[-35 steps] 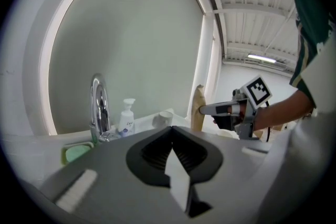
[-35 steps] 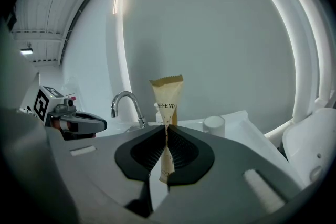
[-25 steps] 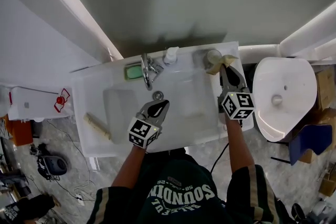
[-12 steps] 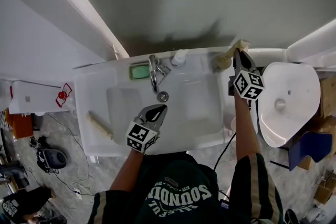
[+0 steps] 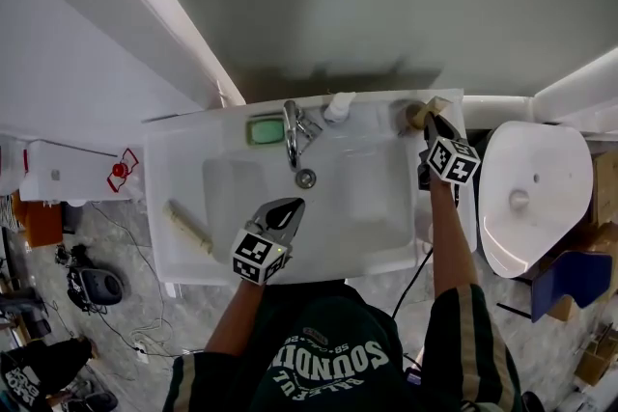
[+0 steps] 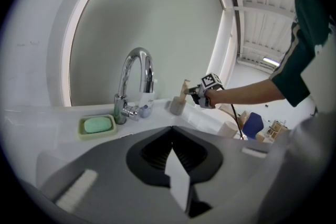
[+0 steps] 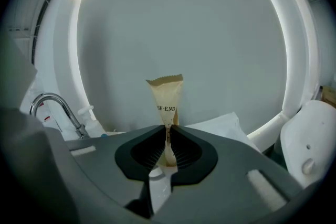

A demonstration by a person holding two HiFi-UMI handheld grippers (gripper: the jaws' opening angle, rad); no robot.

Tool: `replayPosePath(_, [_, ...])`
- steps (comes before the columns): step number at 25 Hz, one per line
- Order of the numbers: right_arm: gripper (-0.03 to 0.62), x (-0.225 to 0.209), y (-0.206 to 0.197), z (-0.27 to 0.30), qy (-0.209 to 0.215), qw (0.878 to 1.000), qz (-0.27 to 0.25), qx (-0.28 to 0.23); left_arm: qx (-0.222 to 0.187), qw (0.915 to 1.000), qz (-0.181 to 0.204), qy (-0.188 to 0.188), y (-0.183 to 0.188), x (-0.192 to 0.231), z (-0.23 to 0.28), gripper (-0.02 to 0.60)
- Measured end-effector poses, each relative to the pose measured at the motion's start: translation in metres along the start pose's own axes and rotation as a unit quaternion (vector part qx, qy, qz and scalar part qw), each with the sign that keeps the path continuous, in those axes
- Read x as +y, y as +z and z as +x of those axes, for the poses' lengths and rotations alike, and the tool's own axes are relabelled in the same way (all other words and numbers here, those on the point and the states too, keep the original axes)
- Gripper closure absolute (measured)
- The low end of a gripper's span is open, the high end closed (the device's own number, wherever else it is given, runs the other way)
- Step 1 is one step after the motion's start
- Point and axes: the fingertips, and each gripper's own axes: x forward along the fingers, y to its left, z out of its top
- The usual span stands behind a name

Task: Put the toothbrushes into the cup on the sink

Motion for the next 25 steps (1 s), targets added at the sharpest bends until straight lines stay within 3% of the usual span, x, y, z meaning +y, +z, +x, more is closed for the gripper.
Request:
replayPosePath(3, [0.571,0.003,-0.01,-0.001,0.013,1.0,0.004,0.019,-0.006,0.9999,-0.007,0.007,-0.001,-0.004,-0.008,0.531])
replayPosePath(15, [0.553,0.039,0.016,-0.061,0.051,0.998,-0.023,-0.025,-0.056,0.9955,-0.006,0.077,0.012,0.001,-0.066,0.531])
replayPosePath(18, [0.592,0.062,0.024,-0.09,0.073,0.995,-0.042,-0.057,-0.07,0.9934,-0.005,0.091,0.013,-0.006,-0.082,0.531])
replayPosePath(25, [0.592,0.152,0.027,-0.159,0.16,0.978,-0.088,-0.103,-0.103,0.9875,-0.001,0.119,0.028,-0.011,-0.123,0.531])
